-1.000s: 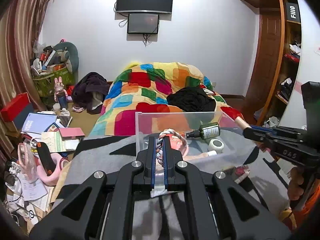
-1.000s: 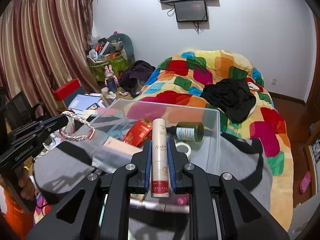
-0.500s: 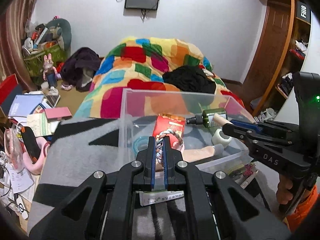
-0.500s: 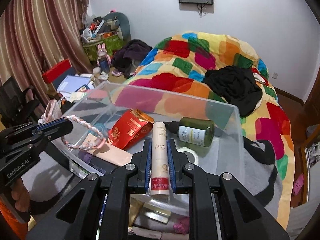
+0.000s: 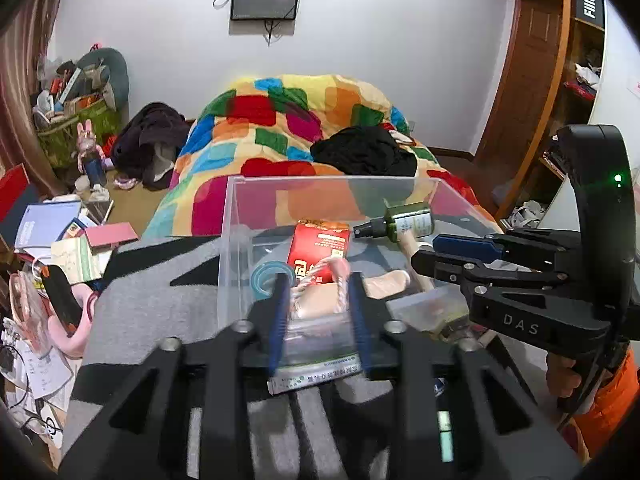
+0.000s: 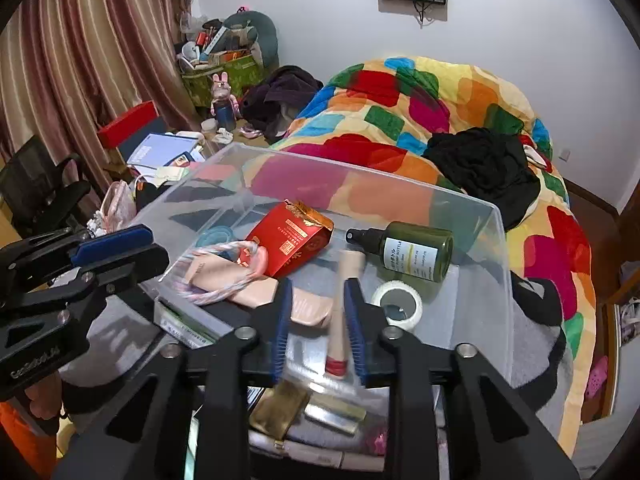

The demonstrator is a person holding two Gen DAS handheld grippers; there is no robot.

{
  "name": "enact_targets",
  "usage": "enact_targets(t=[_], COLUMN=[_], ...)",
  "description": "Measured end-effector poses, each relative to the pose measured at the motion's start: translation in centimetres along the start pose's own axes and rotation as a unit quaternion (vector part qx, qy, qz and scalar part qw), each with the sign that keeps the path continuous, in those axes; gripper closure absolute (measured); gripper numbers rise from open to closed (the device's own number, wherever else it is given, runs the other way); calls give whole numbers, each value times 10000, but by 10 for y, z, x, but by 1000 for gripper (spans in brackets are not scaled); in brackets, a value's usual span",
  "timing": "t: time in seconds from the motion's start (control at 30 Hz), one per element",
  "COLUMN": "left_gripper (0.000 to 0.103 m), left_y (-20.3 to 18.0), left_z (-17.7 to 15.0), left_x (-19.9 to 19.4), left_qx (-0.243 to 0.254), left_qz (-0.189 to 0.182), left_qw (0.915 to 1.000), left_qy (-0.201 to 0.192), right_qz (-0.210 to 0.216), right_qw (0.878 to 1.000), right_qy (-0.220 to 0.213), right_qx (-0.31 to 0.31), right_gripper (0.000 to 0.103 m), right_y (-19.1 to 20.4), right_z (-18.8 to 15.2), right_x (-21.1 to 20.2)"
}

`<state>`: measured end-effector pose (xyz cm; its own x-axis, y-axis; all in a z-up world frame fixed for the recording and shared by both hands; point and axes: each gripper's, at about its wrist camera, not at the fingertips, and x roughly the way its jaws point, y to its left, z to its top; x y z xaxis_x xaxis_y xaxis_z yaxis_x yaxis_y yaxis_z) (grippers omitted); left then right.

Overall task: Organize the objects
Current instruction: 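Lower the rope toy and white bottle into the box and open both tools, then grasp the mint bottle with the left tool while the right tool grasps the pale green tube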

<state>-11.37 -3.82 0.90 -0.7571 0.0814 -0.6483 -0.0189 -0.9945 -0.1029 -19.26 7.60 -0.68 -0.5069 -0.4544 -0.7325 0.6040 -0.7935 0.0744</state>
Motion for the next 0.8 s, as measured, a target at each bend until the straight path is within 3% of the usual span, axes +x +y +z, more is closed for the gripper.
enact_targets(t=[0.33, 0.5, 0.8], left_gripper=[17, 11, 10], left_y=[-15, -21, -32], left_z=[-15, -34, -79], left_x=[-31, -32, -26], left_qx=[328, 425, 692], left_qz=[-50, -134, -123], left_qw=[9994, 9989, 9954], left_qy=[-112, 135, 650], right_qz=[91, 175, 669], right_qw=[9993, 9993, 9951], right_qy=[-361, -274, 534], right_qx=[-72, -203, -498], right_gripper=[62, 61, 61], right_y=[3, 9, 25], right_z=[-22, -47, -91], right_x=[-47, -61, -39])
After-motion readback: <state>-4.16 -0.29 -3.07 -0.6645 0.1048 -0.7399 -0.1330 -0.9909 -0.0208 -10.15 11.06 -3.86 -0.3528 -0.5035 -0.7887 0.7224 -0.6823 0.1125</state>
